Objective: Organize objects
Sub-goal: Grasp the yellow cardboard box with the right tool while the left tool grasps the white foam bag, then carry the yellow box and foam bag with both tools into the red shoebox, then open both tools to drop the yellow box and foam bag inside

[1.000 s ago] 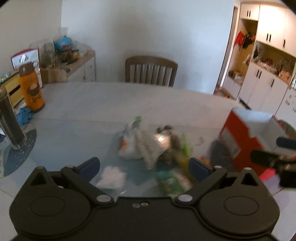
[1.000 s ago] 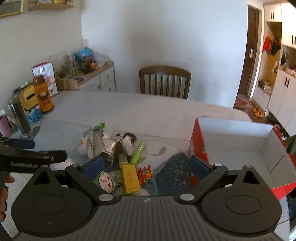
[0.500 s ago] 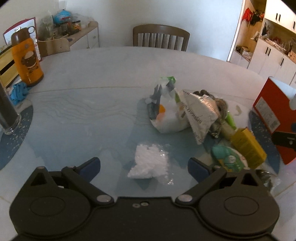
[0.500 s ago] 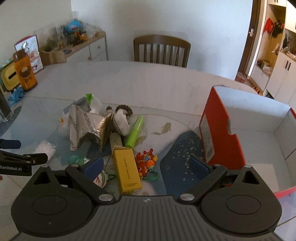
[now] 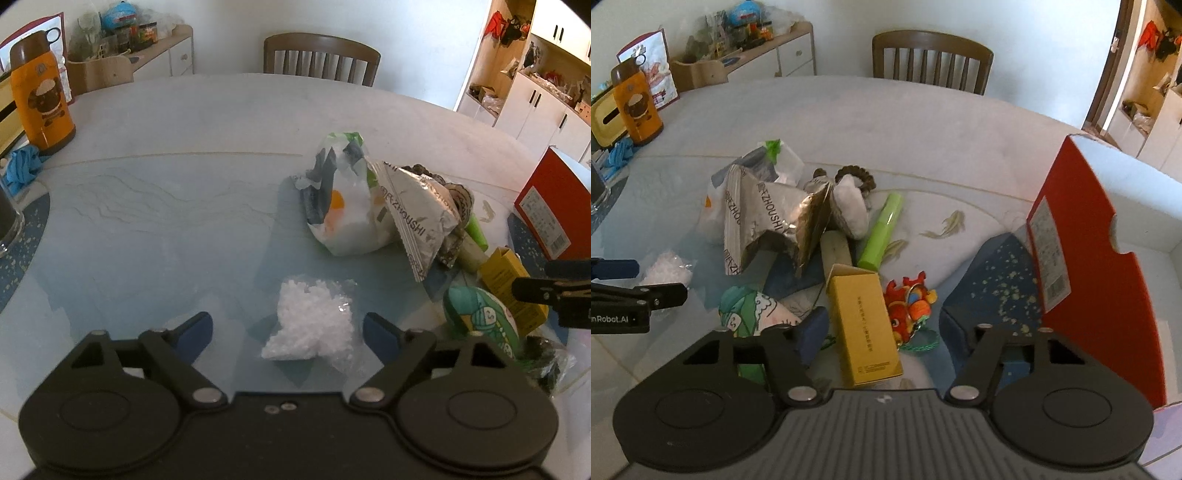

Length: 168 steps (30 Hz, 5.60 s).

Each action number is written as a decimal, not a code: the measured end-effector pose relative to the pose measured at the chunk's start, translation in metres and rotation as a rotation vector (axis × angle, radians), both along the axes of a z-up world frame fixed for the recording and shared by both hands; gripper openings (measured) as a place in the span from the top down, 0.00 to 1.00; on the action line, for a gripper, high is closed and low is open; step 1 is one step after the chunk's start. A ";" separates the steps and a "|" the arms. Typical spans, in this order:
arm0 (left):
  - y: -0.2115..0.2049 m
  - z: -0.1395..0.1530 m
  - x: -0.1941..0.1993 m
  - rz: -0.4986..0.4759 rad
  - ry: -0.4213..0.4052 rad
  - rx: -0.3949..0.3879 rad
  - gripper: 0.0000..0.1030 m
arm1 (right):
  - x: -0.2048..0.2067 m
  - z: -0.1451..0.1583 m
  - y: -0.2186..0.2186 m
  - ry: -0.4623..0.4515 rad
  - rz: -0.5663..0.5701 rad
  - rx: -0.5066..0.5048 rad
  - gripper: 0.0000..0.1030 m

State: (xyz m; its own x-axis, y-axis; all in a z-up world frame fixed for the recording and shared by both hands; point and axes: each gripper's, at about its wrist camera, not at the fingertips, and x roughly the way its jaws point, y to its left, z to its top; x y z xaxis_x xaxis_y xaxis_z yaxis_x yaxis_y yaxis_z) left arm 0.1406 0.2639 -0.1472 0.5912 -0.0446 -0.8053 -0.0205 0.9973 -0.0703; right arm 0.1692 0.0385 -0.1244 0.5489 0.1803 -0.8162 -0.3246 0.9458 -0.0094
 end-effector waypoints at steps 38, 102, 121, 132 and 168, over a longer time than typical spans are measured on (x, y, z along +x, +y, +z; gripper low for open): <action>-0.021 0.055 -0.002 -0.053 -0.076 -0.078 0.65 | -0.029 0.060 -0.010 -0.067 -0.045 0.057 0.71; -0.422 0.036 0.155 -0.301 0.084 0.022 0.65 | 0.092 0.030 -0.311 0.020 -0.029 0.026 0.70; -0.433 0.000 0.179 -0.305 0.245 0.011 0.64 | 0.096 0.010 -0.299 0.107 0.036 -0.007 0.71; -0.436 -0.001 0.182 -0.288 0.252 0.004 0.58 | 0.091 0.022 -0.308 0.097 0.035 0.040 0.71; -0.347 0.106 0.096 -0.174 -0.049 -0.081 0.29 | 0.029 0.090 -0.289 -0.103 0.052 0.136 0.45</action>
